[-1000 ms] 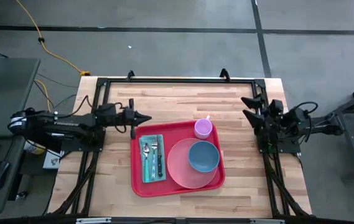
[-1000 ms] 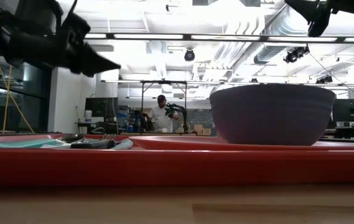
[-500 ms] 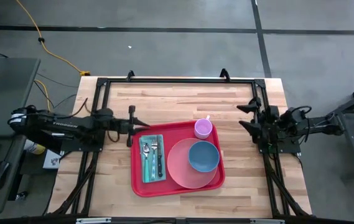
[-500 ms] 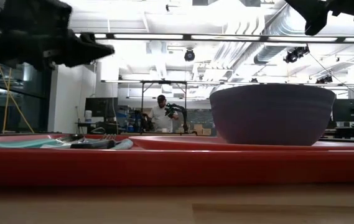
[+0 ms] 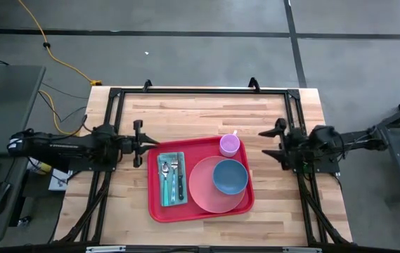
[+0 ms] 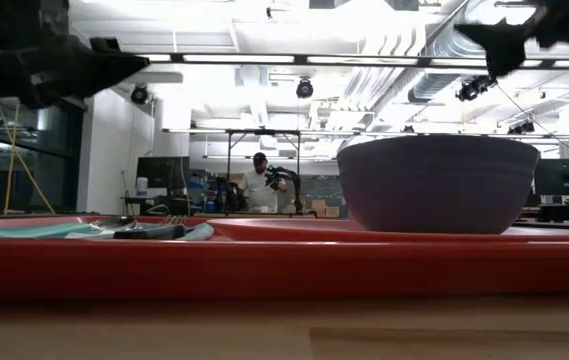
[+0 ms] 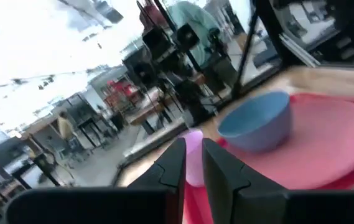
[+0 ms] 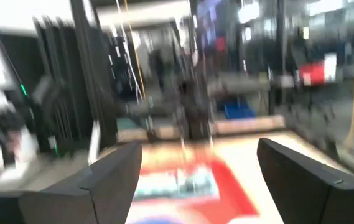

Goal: Set up tray
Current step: Return to Home Position

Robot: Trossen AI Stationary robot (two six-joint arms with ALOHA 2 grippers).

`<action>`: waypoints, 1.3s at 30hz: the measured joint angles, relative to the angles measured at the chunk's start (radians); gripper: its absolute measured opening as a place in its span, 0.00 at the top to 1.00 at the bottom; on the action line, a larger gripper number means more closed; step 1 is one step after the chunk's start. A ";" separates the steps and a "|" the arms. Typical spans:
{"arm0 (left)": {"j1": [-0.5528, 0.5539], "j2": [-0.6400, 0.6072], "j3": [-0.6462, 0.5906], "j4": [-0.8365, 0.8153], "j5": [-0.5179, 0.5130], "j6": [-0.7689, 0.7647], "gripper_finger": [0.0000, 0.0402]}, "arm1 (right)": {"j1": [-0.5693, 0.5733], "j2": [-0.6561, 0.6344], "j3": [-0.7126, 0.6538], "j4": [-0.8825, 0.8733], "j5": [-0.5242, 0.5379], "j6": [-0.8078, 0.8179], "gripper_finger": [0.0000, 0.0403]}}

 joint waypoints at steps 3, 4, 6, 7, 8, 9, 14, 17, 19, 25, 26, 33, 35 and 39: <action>0.000 -0.088 0.000 -0.168 0.027 0.000 0.80 | 0.016 0.003 -0.002 -0.066 0.013 0.001 0.26; 0.000 -0.121 -0.001 -0.218 0.040 0.000 0.80 | 0.023 0.002 -0.002 -0.059 0.003 -0.012 0.26; 0.000 -0.190 -0.001 -0.248 0.051 0.001 0.80 | 0.038 -0.009 -0.002 -0.055 -0.009 -0.051 0.26; 0.000 -0.226 -0.002 -0.264 0.051 0.006 0.80 | 0.046 -0.014 -0.001 -0.056 -0.006 -0.062 0.26; 0.000 -0.262 -0.002 -0.268 0.049 0.010 0.80 | 0.054 -0.019 0.000 -0.065 0.011 -0.069 0.26; 0.000 -0.302 -0.002 -0.285 0.039 0.017 0.80 | 0.060 -0.026 0.000 -0.079 0.032 -0.076 0.26; 0.000 -0.495 -0.003 -0.484 0.014 0.005 0.80 | 0.089 -0.079 -0.127 0.107 0.037 -0.114 0.26; 0.000 -0.535 -0.001 -0.523 0.022 0.001 0.80 | 0.096 -0.104 -0.219 0.221 0.076 -0.092 0.26; 0.000 -0.527 0.001 -0.526 0.013 0.008 0.80 | 0.096 -0.104 -0.211 0.175 0.100 -0.084 0.26; 0.000 -0.511 0.002 -0.526 -0.031 0.027 0.80 | 0.029 -0.124 -0.221 0.202 0.092 -0.191 0.26; 0.000 -0.511 0.002 -0.524 -0.032 0.027 0.80 | 0.011 -0.126 -0.221 0.158 0.078 -0.185 0.26; 0.000 -0.534 0.002 -0.462 -0.002 0.054 0.80 | -0.099 -0.129 -0.221 0.063 -0.186 -0.106 0.26; 0.000 -0.533 0.002 -0.457 -0.001 0.053 0.80 | -0.115 -0.135 -0.221 0.055 -0.199 -0.109 0.26; 0.000 -0.534 0.002 -0.458 0.003 0.048 0.80 | -0.143 -0.153 -0.221 0.007 -0.226 -0.086 0.26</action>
